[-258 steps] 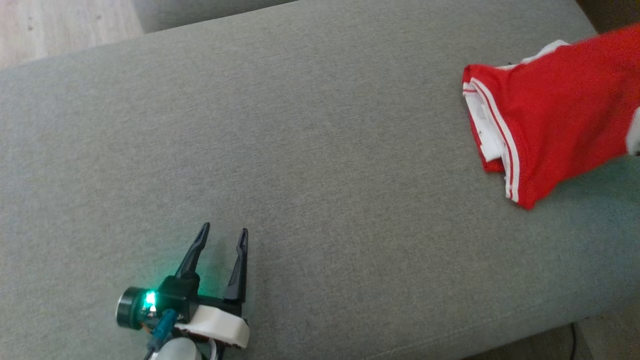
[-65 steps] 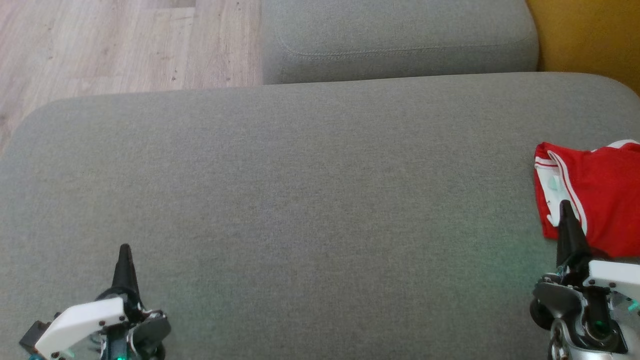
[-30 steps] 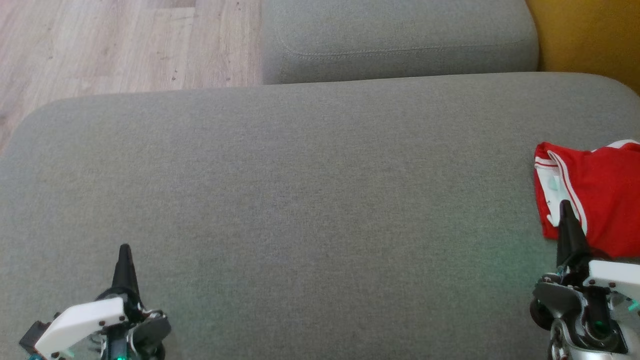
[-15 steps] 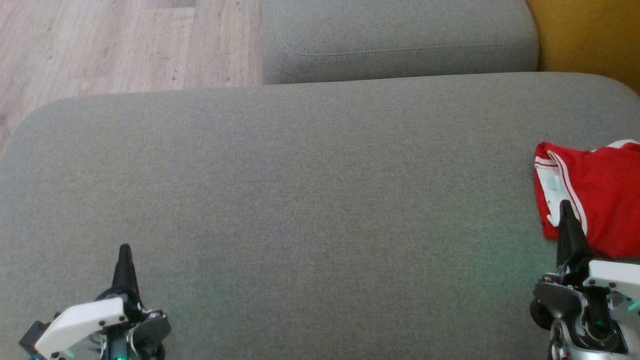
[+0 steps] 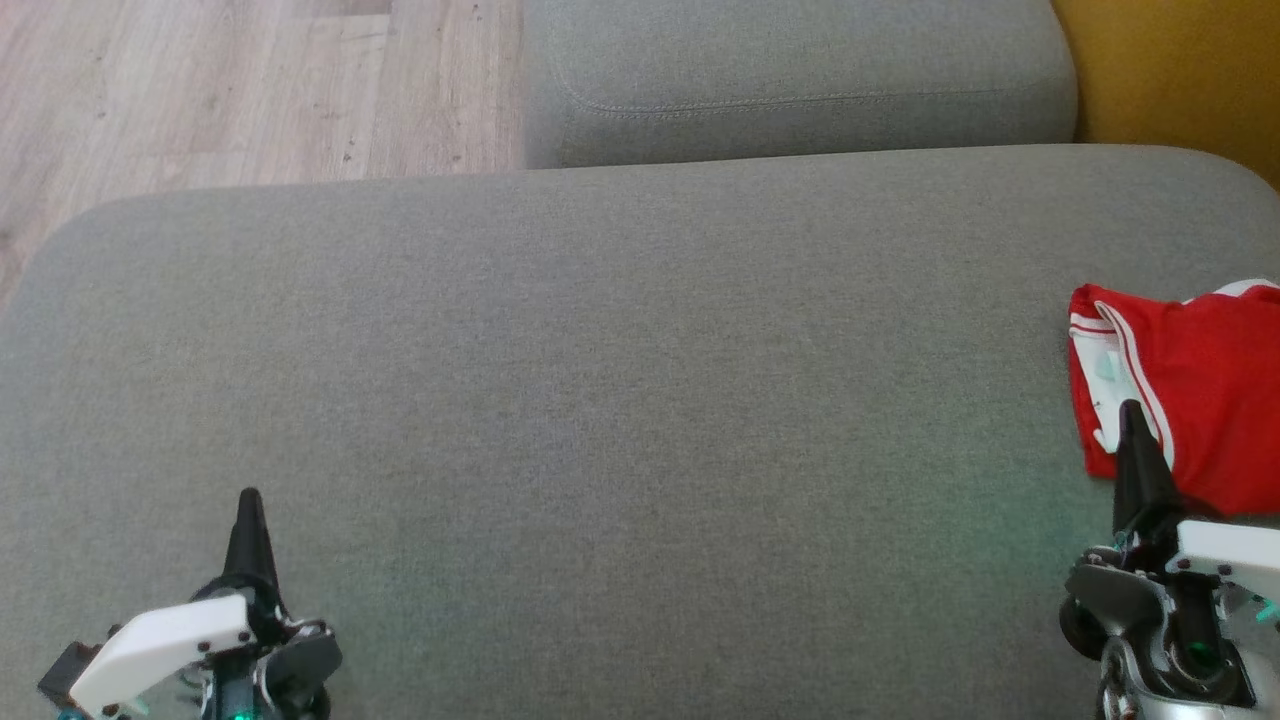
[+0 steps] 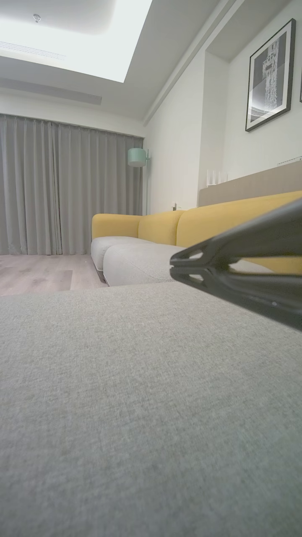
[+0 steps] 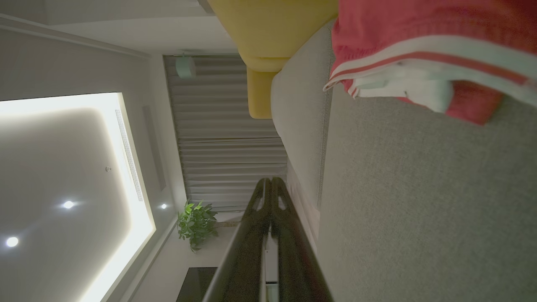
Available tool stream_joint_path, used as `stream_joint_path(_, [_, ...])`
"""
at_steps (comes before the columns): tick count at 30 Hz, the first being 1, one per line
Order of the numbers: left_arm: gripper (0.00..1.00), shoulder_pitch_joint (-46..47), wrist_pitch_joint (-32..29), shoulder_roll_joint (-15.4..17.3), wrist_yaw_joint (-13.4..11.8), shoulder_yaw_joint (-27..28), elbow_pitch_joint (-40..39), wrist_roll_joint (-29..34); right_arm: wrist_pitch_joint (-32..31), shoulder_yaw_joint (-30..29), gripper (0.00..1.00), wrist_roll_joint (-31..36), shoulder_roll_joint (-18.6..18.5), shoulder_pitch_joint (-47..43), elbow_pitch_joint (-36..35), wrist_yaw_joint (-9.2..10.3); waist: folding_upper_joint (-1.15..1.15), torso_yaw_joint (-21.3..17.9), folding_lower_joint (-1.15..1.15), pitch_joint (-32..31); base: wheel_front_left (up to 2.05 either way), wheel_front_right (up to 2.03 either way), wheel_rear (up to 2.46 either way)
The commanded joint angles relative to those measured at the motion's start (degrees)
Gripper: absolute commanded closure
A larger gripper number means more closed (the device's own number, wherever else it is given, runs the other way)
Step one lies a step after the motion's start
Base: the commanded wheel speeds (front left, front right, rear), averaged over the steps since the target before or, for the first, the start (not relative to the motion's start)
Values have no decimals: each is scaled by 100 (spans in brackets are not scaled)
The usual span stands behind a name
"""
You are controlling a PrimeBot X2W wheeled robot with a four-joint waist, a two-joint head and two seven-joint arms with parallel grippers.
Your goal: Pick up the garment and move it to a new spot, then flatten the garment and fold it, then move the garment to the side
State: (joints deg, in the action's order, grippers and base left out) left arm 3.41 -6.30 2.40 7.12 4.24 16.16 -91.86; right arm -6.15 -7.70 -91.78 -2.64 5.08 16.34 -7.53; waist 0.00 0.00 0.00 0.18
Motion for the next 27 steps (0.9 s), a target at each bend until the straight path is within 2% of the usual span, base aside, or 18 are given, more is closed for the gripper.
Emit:
stream_joint_path(1, [100, 278, -18, 48, 36, 228, -210, -31, -34, 118, 100, -40, -23, 110, -232, 4, 0, 0, 0, 0, 0, 0, 0])
stream_joint_path(27, [100, 278, -18, 48, 36, 228, -211, -31, -33, 118, 100, -40, -23, 110, -232, 4, 0, 0, 0, 0, 0, 0, 0])
